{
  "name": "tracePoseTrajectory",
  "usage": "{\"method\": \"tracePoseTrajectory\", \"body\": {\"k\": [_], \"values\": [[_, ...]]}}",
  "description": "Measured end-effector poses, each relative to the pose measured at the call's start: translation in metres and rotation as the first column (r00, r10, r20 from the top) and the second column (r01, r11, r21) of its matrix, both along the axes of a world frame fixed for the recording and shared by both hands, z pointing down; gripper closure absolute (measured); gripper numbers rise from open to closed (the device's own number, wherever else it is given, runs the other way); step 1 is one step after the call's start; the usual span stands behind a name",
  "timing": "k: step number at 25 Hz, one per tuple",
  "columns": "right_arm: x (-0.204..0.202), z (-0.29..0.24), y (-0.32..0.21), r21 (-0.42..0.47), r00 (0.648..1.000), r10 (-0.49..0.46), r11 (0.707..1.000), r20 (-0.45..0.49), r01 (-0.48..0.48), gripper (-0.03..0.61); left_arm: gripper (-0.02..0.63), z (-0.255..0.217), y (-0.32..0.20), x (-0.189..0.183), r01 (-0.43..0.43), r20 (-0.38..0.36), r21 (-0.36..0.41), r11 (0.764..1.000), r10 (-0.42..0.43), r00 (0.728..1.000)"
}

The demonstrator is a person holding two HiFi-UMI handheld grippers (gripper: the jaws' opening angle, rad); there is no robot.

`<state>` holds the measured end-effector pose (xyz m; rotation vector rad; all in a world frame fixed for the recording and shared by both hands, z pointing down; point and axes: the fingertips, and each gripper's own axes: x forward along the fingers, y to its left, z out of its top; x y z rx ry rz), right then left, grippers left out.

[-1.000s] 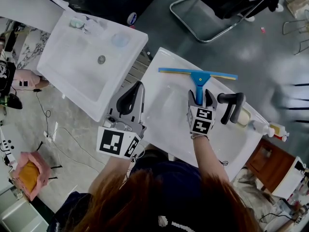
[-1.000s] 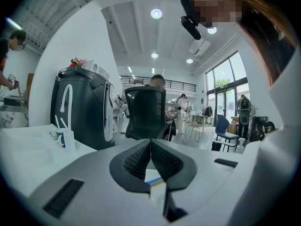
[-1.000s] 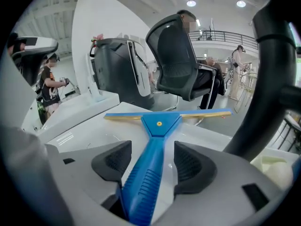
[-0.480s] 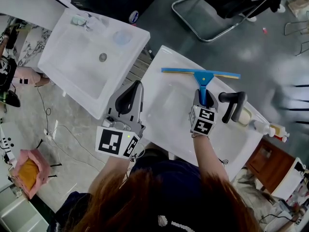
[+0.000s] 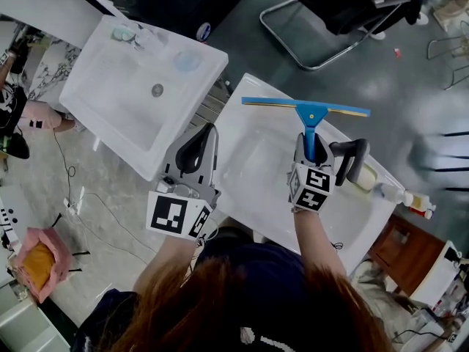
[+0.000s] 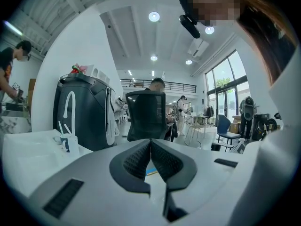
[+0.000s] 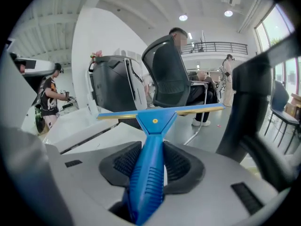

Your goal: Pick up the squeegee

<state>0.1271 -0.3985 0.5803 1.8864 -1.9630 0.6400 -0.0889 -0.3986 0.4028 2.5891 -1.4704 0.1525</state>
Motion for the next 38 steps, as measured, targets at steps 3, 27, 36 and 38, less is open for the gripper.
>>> {"method": "tracePoseTrajectory", "body": {"k": [3,27,36,38], "values": [[0.002,-0.024,0.002,0.046,1.000,0.012,0.999,0.020,-0.013,0.419,0.594,-0.006,0.004,-0.001,0.007,0.001,0.013,1.000,-0.007,1.000],[0.030,-0.241,0.068,0.482,1.000,-0.010,0.876,0.026,-0.004,0.419,0.594,-0.085,0.052,0.019,0.031,-0.038,0.178,0.983,-0.025,0.999],[0.047,-0.279,0.084,0.574,1.000,-0.006,0.819,0.007,0.001,0.420,0.594,-0.107,0.055,0.028,0.030,-0.050,0.220,0.975,-0.020,0.999],[0.049,-0.282,0.086,0.579,1.000,-0.004,0.816,0.010,-0.003,0.420,0.594,-0.108,0.056,0.030,0.027,-0.053,0.220,0.975,-0.016,0.998]]}}
